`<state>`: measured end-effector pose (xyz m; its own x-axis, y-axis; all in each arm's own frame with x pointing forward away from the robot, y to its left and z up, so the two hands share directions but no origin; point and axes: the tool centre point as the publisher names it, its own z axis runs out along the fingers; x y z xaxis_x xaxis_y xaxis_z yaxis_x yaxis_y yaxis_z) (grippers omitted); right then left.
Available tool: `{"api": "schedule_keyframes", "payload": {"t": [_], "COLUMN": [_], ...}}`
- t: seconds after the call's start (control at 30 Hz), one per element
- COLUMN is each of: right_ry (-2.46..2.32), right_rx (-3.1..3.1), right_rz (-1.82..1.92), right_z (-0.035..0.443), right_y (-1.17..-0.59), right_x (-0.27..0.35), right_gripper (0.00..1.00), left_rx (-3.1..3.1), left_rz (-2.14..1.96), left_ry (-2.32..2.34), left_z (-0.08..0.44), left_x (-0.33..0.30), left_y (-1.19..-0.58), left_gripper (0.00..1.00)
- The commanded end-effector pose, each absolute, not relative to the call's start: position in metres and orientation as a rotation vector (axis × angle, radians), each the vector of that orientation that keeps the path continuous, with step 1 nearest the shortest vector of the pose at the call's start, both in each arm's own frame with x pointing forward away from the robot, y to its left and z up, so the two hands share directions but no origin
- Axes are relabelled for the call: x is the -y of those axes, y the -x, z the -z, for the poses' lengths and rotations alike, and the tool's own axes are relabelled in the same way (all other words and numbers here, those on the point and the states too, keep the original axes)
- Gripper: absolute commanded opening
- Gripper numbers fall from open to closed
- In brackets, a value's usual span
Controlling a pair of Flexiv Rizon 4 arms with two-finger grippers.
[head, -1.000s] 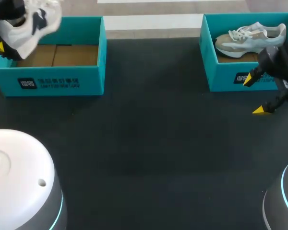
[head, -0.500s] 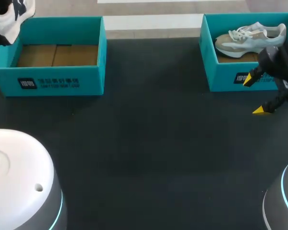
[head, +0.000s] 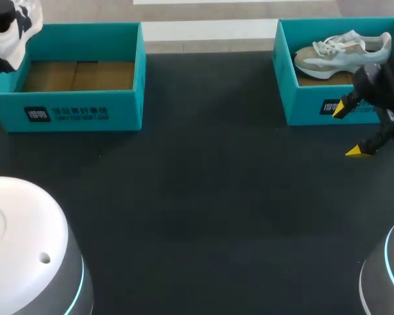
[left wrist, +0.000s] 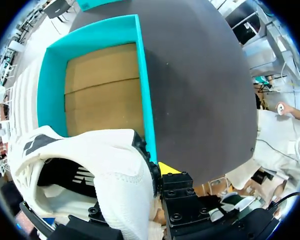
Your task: Take the shoe out of the shoebox, open the shoe tongue, remove and reinsert the insole, then place the shoe into the shoebox
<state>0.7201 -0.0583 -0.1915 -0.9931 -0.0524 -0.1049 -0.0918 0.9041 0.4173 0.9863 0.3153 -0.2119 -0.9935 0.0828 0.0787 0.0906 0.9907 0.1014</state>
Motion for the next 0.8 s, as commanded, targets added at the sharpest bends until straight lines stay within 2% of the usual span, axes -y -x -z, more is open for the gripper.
{"api": "schedule_keyframes", "payload": {"t": [0.03,0.47,0.67,0.8], "right_ry": [0.113,0.113,0.113,0.113], "right_rx": [-2.978,-2.978,-2.978,-2.978], "right_rz": [-0.656,-0.656,-0.656,-0.656], "right_z": [0.192,0.192,0.192,0.192], "right_y": [-0.721,-0.721,-0.721,-0.721], "right_x": [0.058,0.058,0.058,0.058], "right_gripper": [1.00,1.00,1.00,1.00], "left_rx": [3.044,3.053,2.736,2.441], "left_rz": [0.170,0.165,0.377,0.504], "left_ry": [0.108,0.155,1.324,1.785], "left_z": [0.220,0.220,0.224,0.225], "left_x": [-0.313,-0.310,-0.309,-0.314], "left_y": [-0.994,-0.991,-0.994,-1.002], "left_gripper": [0.00,0.00,0.00,0.00]}}
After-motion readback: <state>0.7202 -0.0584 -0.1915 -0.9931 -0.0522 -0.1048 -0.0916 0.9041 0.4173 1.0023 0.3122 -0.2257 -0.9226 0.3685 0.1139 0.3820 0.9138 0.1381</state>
